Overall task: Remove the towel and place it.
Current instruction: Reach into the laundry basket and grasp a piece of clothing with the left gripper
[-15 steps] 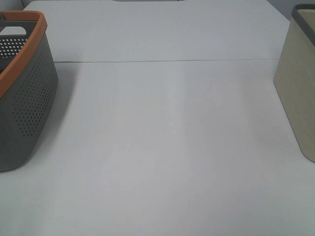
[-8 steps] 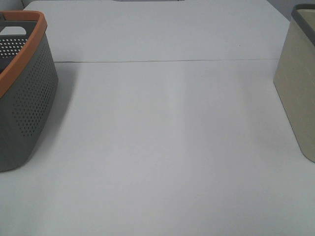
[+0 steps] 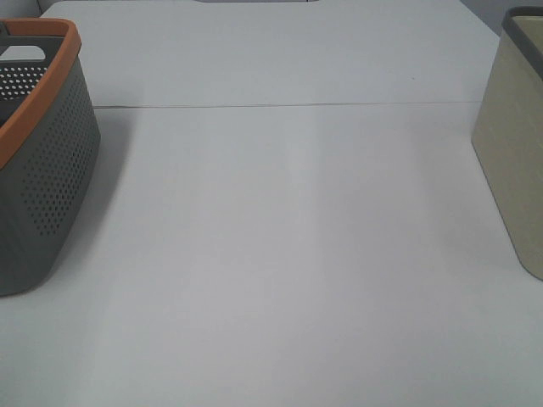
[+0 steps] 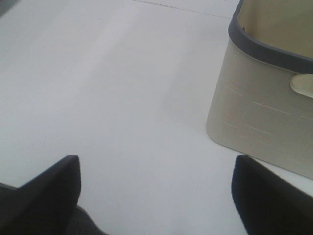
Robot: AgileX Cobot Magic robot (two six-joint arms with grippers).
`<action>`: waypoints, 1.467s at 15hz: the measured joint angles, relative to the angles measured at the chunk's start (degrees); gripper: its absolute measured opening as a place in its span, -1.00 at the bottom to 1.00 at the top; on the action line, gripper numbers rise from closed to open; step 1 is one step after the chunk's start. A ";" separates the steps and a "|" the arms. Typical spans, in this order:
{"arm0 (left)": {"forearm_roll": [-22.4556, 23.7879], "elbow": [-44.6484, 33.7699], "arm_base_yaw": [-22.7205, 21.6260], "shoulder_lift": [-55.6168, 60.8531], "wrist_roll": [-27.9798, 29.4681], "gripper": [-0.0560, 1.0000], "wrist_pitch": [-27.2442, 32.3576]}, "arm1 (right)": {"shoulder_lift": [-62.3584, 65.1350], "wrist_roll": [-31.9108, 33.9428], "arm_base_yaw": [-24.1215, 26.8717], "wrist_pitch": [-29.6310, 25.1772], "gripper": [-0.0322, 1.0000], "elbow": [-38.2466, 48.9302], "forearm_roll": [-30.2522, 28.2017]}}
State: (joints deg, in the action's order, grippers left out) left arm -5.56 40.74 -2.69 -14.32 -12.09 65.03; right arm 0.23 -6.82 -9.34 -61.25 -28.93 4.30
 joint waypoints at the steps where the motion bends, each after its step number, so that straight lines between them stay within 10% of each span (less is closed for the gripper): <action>1: -0.17 3.55 0.00 -4.87 -2.52 0.97 1.60 | 0.00 0.00 0.00 0.00 0.52 0.00 0.00; 14: 1.26 38.39 -0.06 -64.06 -47.96 0.97 4.41 | 0.00 0.00 0.00 0.00 0.52 0.00 0.00; 22: 14.50 39.30 -4.01 -82.51 -50.94 0.97 -7.05 | 0.00 0.00 0.00 0.00 0.52 0.00 0.00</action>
State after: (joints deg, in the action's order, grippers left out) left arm 8.94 80.04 -6.70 -96.83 -63.03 57.98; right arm 0.23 -6.82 -9.34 -61.25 -28.93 4.30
